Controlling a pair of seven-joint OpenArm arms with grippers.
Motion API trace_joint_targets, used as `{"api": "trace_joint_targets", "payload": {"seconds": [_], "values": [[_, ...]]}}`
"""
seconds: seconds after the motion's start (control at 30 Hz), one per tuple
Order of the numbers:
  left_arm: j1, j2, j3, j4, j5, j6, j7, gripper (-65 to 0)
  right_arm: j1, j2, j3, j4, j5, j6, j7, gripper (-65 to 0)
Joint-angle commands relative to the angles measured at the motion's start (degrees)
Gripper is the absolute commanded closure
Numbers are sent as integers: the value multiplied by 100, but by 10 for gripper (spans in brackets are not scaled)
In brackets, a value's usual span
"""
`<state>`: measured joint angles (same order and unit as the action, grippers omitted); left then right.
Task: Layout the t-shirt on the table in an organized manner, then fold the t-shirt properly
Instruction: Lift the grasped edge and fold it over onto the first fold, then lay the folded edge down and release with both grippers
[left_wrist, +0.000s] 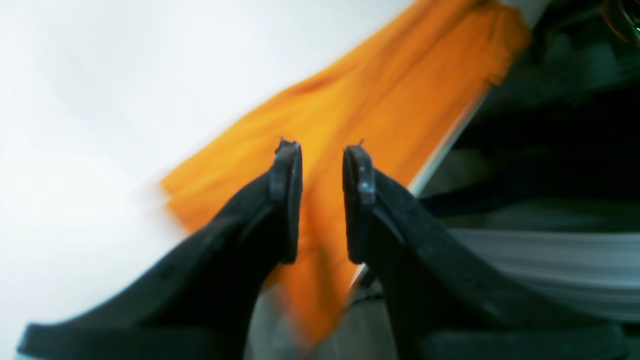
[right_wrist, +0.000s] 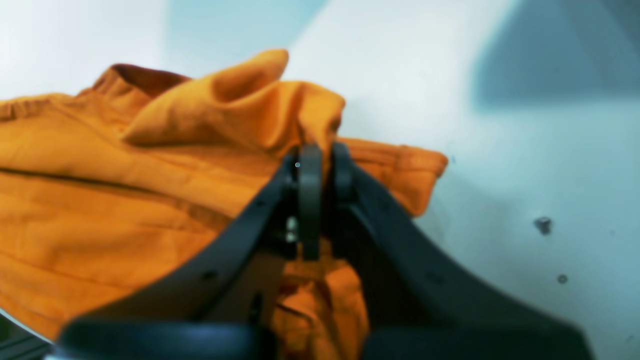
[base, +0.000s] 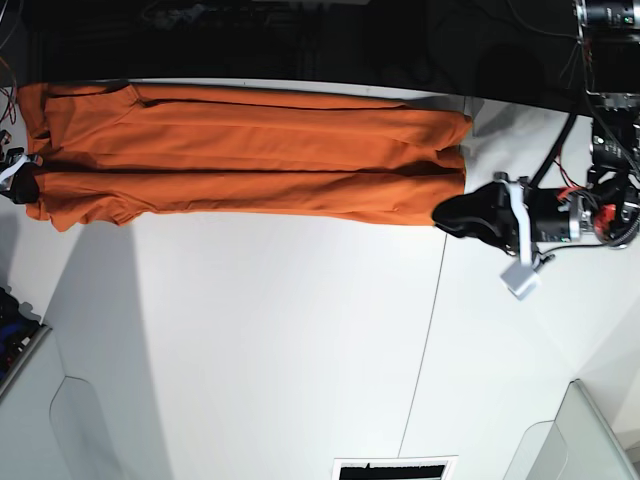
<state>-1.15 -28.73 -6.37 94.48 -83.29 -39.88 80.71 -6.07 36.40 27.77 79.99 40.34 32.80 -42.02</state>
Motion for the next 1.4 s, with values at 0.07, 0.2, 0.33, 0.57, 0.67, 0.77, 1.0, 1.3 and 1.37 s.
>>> {"api": "trace_joint_targets", "payload": {"seconds": [0.07, 0.2, 0.33, 0.57, 0.67, 0.77, 1.0, 1.3, 1.37], "values": [[334, 680, 232, 605, -171, -12, -71, -170, 48, 109, 66, 90, 81, 22, 98, 0], [568, 1637, 1078, 581, -149, -12, -85, -170, 48, 39, 66, 90, 61, 22, 98, 0], [595, 2424, 1711, 385, 737, -12, -625, -170, 50, 15, 66, 90, 68, 22, 103, 0], [577, 3099, 2568, -662, 2374, -12, -2035, -170, 63, -7, 66, 90, 85, 20, 105, 0], [542, 3097, 2992, -1187, 3108, -12, -2887, -170, 63, -7, 66, 92, 85, 20, 107, 0], [472, 3097, 3281, -1526, 3709, -12, -3340, -170, 63, -7, 66, 90, 90, 20, 107, 0], [385, 3093, 3368, -1794, 4629, -12, -3689, -170, 63, -4, 66, 92, 109, 20, 101, 0], [-144, 3095, 3368, -2728, 4894, 28, -3762, -170, -146, -2, 144, 470, 216, 20, -111, 0], [-225, 3095, 3368, -2903, 4894, 31, -3762, -170, -337, -2, 245, 715, 219, 20, -111, 0]]}}
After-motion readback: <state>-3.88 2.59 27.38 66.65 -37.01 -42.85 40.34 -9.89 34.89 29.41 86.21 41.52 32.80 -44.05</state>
